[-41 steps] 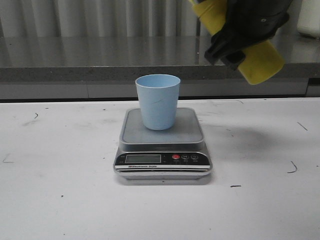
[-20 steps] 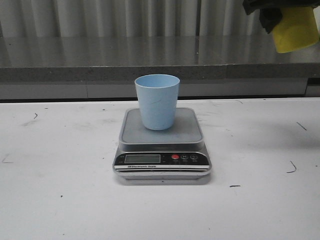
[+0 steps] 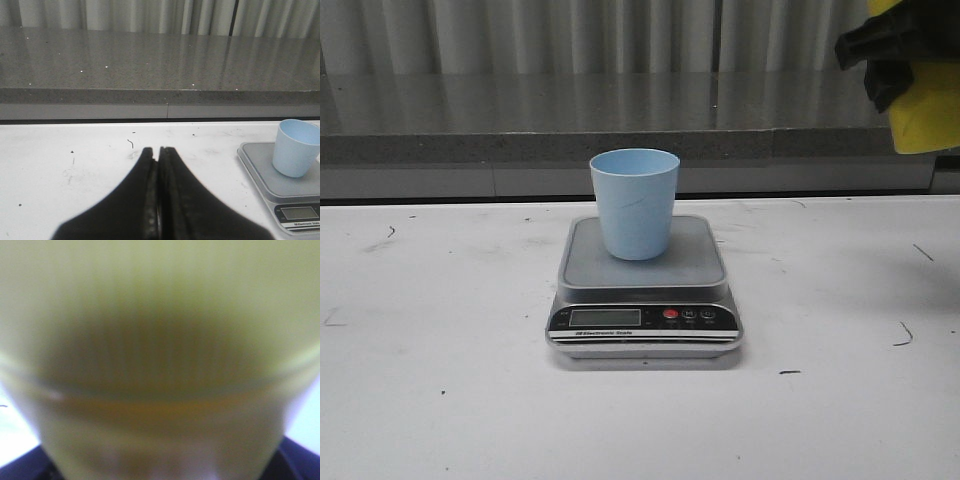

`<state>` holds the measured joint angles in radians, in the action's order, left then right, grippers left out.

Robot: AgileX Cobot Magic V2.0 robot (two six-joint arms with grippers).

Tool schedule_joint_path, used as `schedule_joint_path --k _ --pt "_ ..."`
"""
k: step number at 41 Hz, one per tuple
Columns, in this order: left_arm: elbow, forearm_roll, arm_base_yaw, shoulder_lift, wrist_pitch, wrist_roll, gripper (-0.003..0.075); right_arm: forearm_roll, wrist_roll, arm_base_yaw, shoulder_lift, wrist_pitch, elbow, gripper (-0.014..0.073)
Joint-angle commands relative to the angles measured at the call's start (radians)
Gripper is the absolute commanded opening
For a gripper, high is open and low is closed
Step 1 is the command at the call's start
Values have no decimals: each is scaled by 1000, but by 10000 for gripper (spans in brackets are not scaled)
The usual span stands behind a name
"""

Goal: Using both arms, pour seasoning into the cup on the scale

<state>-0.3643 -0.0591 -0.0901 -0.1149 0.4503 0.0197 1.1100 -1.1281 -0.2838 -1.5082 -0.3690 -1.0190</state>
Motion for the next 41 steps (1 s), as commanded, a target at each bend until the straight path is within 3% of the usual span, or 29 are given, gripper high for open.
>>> schedule_joint_path --k 1,18,24,29,36,41 --pt "-25 -10 0 -9 -80 6 -20 48 -16 4 75 84 -13 328" --pt "-25 -10 0 -9 -80 6 -20 7 -25 4 109 91 -10 328" --pt "-25 -10 0 -9 -80 6 -20 -204 205 4 110 151 -6 328" --pt "-25 -10 0 -9 -80 6 -20 -451 432 28 111 243 26 328" --pt "-25 -10 0 -9 -80 6 -20 -778 728 96 149 490 195 328" --pt "-25 -10 0 -9 -80 6 -20 -930 922 109 161 685 333 328"
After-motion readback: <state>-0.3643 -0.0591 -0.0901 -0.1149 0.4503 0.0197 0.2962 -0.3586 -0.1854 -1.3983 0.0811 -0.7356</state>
